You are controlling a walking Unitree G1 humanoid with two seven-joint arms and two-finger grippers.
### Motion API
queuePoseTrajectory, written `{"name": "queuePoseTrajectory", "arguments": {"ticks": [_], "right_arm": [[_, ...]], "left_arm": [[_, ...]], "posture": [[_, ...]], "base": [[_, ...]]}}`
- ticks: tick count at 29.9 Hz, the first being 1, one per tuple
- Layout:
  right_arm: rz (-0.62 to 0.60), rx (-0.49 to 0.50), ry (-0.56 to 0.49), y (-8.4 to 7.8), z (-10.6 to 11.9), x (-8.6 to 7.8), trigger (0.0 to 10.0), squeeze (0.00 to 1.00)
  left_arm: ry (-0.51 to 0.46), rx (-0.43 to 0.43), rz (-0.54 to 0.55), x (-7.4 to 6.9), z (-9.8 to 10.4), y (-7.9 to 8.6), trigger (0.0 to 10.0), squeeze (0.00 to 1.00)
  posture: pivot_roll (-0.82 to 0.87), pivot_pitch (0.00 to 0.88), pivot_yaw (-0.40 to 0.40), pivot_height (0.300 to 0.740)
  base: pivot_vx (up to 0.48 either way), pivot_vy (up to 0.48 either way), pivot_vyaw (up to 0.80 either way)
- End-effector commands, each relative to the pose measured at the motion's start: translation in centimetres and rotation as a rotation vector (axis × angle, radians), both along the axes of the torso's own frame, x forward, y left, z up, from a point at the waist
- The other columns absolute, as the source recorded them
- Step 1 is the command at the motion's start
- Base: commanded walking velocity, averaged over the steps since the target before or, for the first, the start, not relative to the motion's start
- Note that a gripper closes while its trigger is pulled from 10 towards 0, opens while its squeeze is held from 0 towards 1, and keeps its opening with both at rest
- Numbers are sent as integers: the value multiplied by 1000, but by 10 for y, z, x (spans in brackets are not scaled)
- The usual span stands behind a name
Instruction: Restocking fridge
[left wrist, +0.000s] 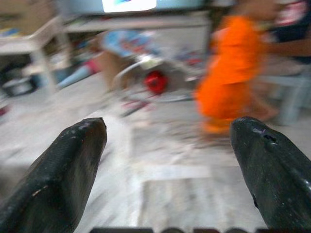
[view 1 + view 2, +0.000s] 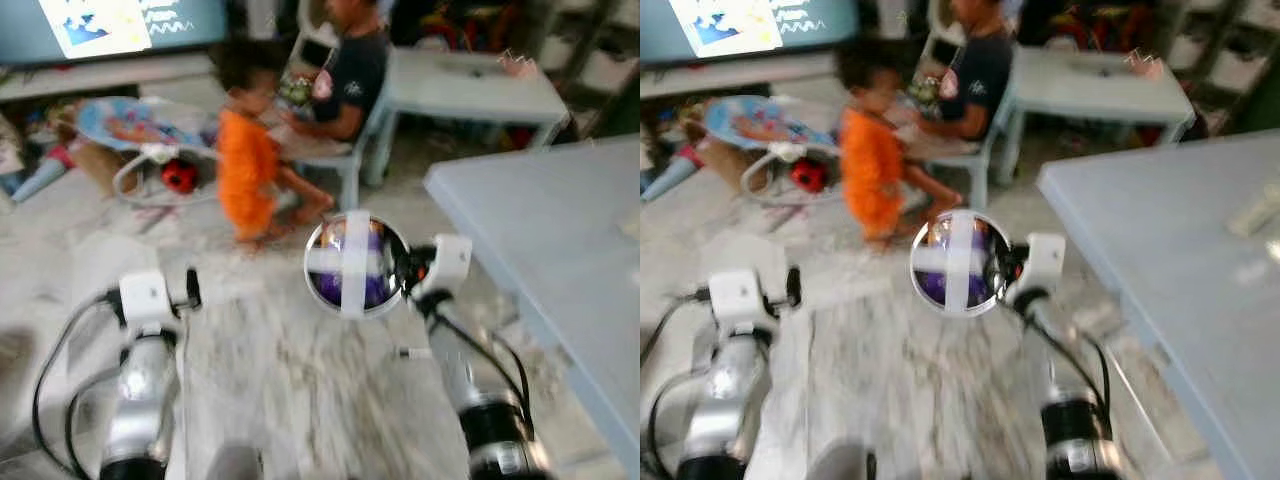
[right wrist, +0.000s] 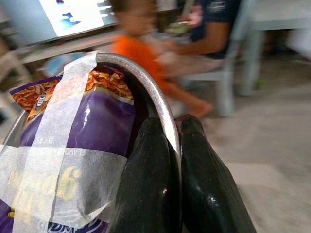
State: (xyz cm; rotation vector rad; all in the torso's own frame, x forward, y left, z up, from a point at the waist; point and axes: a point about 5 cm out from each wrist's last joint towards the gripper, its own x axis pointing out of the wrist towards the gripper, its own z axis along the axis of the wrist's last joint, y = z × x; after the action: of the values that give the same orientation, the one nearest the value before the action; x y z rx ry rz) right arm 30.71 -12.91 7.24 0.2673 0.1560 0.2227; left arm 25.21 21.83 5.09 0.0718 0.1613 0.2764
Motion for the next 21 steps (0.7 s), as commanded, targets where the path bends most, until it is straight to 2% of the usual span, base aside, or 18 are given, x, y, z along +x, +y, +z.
{"name": "queuePoseTrajectory", "arguments": {"ticks": [1,2,10,16,21], "right_arm": [[9,-8,-47,1,10,5,10000,0],[9,-10,-48,1,10,5,10000,0],[3,-21,-49,-5,8,3,10000,0],[2,-29,-44,-7,5,0,10000,0],[5,-32,-45,-8,6,0,10000,0]], "left_arm": [[-16,23,8,2,3,-4,10000,0],[-18,56,-11,3,5,-5,10000,0],[-29,115,-137,0,6,-6,10000,0],[7,78,-92,-16,-5,-3,10000,0],[17,57,-68,-19,-9,-8,10000,0]], "posture": [[81,0,-80,740],[79,0,-79,740],[74,0,-80,740],[71,0,-80,740],[71,0,-84,740]], "base": [[0,0,800],[0,0,800],[0,0,800],[0,0,800],[0,231,800]]}}
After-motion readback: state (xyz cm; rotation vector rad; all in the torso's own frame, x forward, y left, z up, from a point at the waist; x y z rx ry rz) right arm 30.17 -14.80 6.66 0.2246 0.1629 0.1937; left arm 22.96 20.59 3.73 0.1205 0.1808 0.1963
